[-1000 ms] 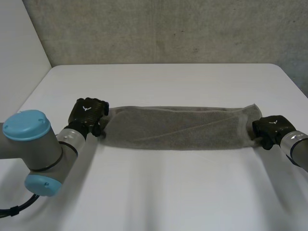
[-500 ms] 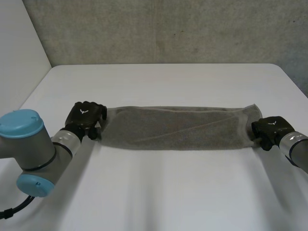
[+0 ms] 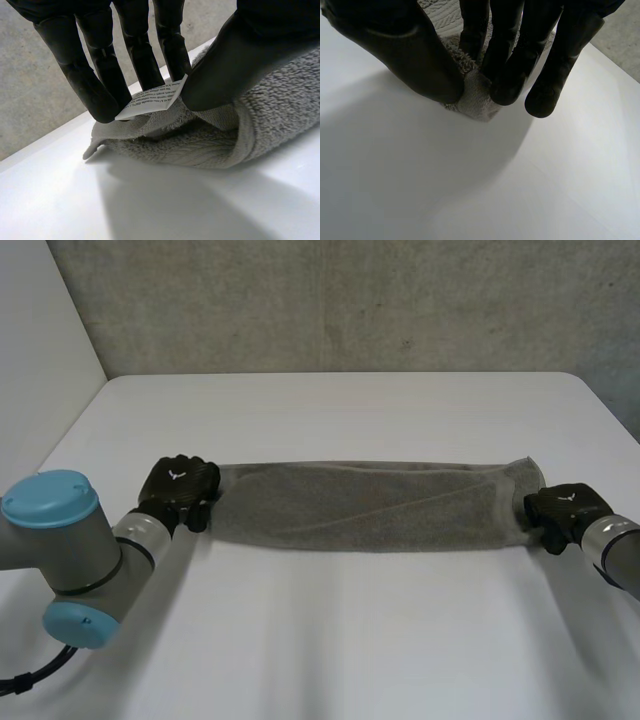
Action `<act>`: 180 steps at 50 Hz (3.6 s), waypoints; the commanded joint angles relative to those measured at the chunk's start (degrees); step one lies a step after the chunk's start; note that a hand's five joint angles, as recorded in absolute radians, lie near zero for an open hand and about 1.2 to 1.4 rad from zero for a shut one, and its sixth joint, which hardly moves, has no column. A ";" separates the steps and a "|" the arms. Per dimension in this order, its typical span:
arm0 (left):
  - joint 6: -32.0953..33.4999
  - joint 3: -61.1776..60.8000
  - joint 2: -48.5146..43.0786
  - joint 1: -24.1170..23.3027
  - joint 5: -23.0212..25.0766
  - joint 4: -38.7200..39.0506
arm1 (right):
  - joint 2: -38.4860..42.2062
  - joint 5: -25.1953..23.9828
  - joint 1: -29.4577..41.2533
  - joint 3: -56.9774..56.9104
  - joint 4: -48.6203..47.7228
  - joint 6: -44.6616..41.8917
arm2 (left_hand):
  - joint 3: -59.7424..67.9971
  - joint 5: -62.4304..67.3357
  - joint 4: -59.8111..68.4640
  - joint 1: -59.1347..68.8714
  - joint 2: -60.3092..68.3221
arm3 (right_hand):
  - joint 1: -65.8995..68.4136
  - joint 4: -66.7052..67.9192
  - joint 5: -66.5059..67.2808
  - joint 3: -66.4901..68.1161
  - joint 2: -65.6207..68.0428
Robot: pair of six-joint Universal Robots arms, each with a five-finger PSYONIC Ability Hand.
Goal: Fold the towel.
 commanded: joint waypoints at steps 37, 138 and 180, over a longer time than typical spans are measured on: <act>-0.51 -3.85 6.10 7.06 0.56 2.91 | -0.01 0.29 -2.64 -1.01 -0.60 0.50 | -8.00 -14.22 -6.00 -1.78 -3.18 | 3.68 2.84 3.07 2.98 4.71; 5.31 -10.80 21.73 2.67 1.53 -2.53 | -6.25 -4.20 -9.21 -1.19 8.01 -2.39 | -75.43 -81.65 -73.43 -69.21 -70.61 | 3.68 2.84 3.07 2.98 4.71; -8.07 -4.74 22.01 -2.34 0.83 -3.23 | 10.71 -0.42 48.07 -31.42 8.54 -4.68 | -74.26 -80.47 -72.25 -68.03 -69.44 | -54.29 -55.14 -54.90 -54.99 -53.26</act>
